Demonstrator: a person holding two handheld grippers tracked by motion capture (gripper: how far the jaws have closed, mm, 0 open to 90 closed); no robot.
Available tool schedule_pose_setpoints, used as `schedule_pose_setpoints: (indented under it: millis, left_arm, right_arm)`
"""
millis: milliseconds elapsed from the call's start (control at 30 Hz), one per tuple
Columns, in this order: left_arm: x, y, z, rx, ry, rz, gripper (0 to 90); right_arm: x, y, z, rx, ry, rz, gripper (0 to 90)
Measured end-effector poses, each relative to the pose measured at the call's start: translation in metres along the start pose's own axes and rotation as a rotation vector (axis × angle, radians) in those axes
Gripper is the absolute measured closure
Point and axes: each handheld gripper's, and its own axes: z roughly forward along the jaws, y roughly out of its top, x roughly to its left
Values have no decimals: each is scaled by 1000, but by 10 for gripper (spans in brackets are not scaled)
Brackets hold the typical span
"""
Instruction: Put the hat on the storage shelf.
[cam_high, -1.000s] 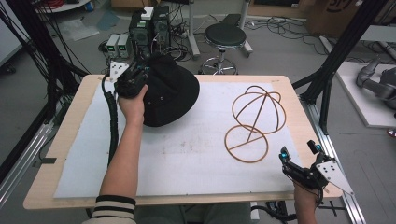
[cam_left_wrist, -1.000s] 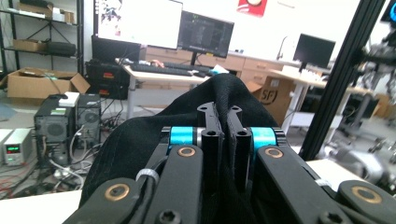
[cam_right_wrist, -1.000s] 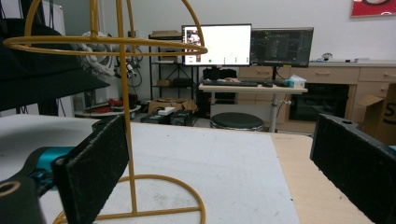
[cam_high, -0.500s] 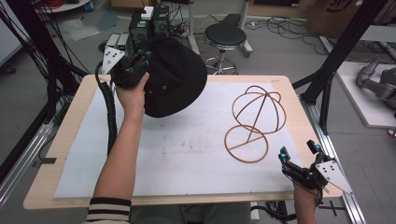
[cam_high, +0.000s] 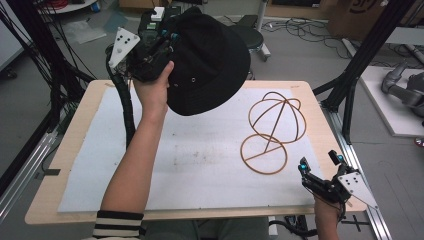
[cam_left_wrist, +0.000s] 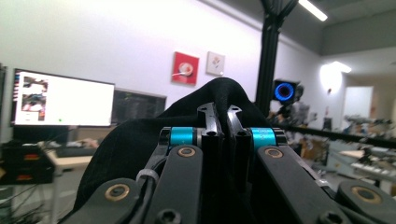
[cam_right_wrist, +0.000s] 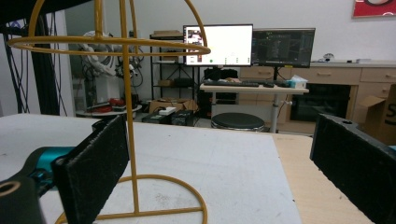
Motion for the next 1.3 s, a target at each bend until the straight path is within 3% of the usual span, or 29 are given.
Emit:
schedule_pose_setpoints:
  millis: [67, 400, 700, 733, 1000, 1133, 1300]
  left_arm:
    - [-10, 5, 4, -13, -33, -25, 868]
    - [-45, 8, 20, -21, -138, -58, 868]
    - [-78, 5, 37, -6, -230, -40, 868]
    - [-86, 1, 42, 6, -247, -39, 868]
    - [-113, -17, 59, 68, -293, -25, 868]
    - [-130, -31, 70, 132, -329, -5, 868]
    - [-143, -41, 75, 156, -348, 14, 867]
  right_arm:
    - [0, 0, 0, 1, 0, -4, 44]
    - [-2, 0, -2, -10, -1, -8, 44]
    - [-3, 2, -15, -10, 5, -25, 44]
    - [-4, 2, -16, -15, 5, -34, 44]
    - [-4, 4, -24, -20, -1, -37, 44]
    - [-4, 4, -26, -25, -3, -46, 44]
    - [-3, 4, -27, -20, 5, -71, 44]
